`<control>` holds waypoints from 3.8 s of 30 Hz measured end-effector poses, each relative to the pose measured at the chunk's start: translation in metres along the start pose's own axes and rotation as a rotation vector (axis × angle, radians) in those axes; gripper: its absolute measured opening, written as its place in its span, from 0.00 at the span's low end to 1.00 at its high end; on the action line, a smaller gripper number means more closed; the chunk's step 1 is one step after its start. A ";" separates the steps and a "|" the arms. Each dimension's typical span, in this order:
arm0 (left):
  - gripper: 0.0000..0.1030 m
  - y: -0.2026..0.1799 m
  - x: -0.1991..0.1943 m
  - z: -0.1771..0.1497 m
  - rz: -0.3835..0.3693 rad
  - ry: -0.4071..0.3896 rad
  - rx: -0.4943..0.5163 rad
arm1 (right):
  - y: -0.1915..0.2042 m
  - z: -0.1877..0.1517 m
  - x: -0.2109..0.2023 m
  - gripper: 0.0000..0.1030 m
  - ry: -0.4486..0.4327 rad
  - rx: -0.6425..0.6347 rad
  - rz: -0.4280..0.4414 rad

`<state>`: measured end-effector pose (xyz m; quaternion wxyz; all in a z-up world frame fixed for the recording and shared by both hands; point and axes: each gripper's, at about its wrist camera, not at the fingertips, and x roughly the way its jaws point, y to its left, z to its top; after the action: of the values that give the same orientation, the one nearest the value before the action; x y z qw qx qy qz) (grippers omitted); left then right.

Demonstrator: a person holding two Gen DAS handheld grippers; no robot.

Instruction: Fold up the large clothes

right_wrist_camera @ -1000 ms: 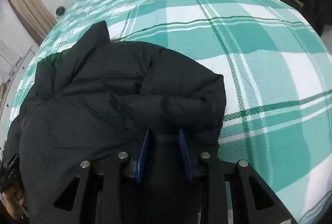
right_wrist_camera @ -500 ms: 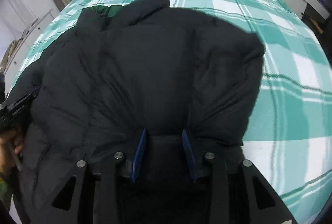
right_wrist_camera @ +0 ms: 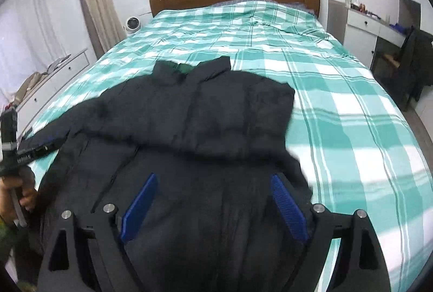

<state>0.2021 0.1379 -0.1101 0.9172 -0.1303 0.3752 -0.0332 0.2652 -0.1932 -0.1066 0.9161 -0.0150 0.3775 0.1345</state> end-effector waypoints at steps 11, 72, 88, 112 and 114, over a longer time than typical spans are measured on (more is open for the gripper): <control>0.89 0.132 -0.054 -0.048 0.161 -0.039 -0.438 | 0.046 -0.057 -0.031 0.85 -0.032 0.058 0.046; 0.91 -0.110 -0.035 -0.089 0.021 -0.016 0.290 | 0.045 0.014 0.073 0.85 0.104 0.282 0.366; 0.91 -0.054 -0.038 -0.063 0.076 -0.016 0.097 | -0.017 0.152 0.064 0.19 -0.134 0.171 0.112; 0.95 -0.056 0.153 0.068 0.106 0.120 0.204 | -0.015 0.085 0.168 0.70 0.175 0.037 0.163; 0.95 -0.057 0.151 0.068 0.104 0.126 0.210 | -0.010 0.078 0.174 0.70 0.166 0.021 0.143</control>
<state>0.3598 0.0732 -0.1512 0.9008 -0.0115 0.4328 -0.0327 0.4391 -0.1522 -0.1728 0.8699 0.0106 0.4534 0.1940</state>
